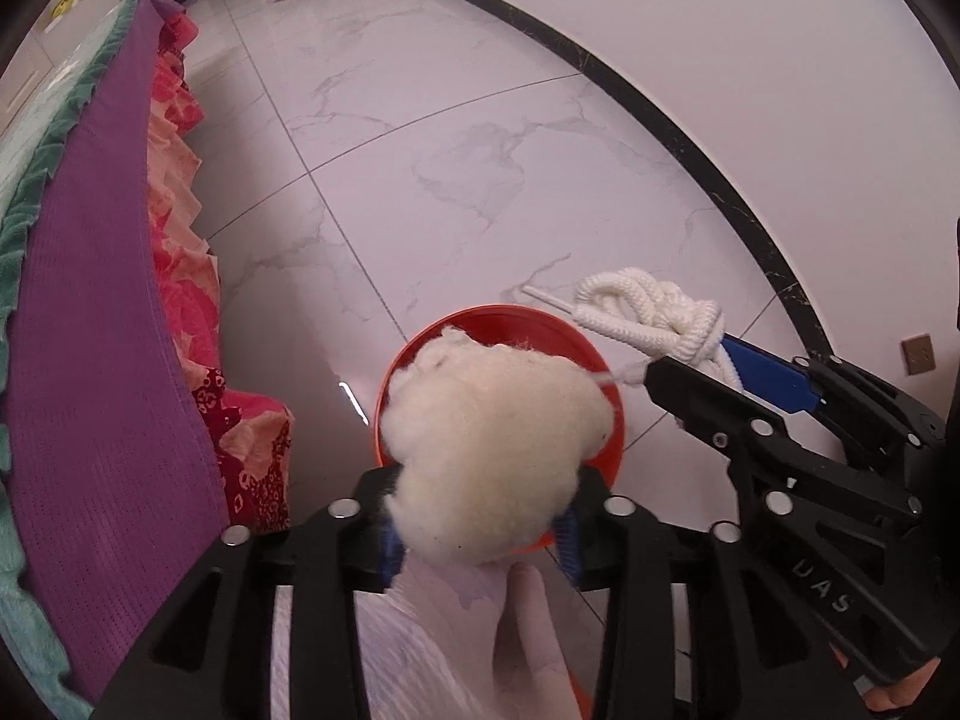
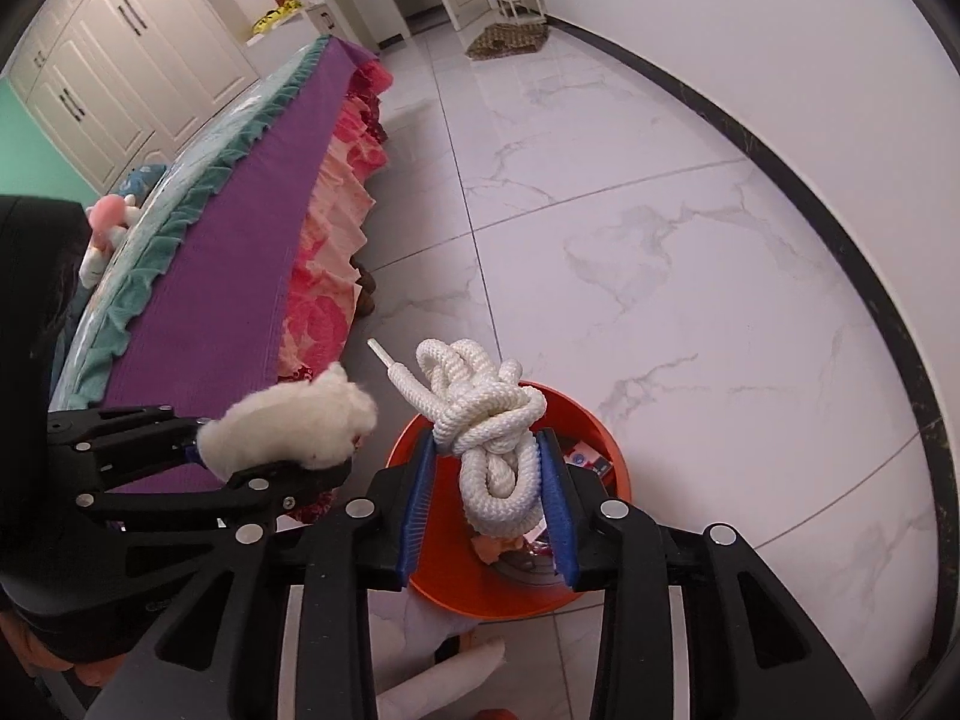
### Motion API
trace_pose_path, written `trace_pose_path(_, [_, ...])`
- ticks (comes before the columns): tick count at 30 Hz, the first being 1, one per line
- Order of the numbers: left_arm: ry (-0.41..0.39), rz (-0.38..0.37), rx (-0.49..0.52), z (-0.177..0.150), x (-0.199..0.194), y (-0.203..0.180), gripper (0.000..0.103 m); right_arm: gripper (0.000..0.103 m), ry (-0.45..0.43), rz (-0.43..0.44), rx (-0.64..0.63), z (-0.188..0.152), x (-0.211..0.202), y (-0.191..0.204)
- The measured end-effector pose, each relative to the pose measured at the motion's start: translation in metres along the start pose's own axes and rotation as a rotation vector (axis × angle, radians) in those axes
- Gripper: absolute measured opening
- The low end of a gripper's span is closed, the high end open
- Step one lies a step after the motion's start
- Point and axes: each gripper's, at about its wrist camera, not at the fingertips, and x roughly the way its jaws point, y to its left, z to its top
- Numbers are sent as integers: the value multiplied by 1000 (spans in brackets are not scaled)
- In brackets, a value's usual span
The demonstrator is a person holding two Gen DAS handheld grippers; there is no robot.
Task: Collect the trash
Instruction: 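Carry cotton and rope to the orange bin and open both grippers, then move both open grippers back over the bed toward the hair tie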
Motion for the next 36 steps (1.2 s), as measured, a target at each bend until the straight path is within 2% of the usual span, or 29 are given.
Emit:
trace_pose_path(4, [0,15,-10,1,2,5,64,44,-1,2,13,0,4,-6])
trace_pose_path(6, [-6,18,-19,1,3,8,68,50,-5,4,22,0,5,-10])
trace_pose_path(11, [-13,38,-20,4,3,7,81,50,-16,3,30,1,0,-14])
trace_pose_path(15, [-13,36,-4,4,3,4,82,50,-28,-4,34,4,-6,-17])
trace_pose_path(19, [-18,34,19,4,1,-1,89,50,-41,-7,36,6,-12,-18])
trace_pose_path(27, [-43,45,23,-3,-13,3,89,50,-59,1,14,7,-28,-7])
trace_pose_path(32, [-90,63,-6,-14,-41,14,89,50,-107,29,-27,10,-59,16])
trace_pose_path(36, [-164,81,-30,-27,-81,24,89,53,-158,56,-85,11,-89,43])
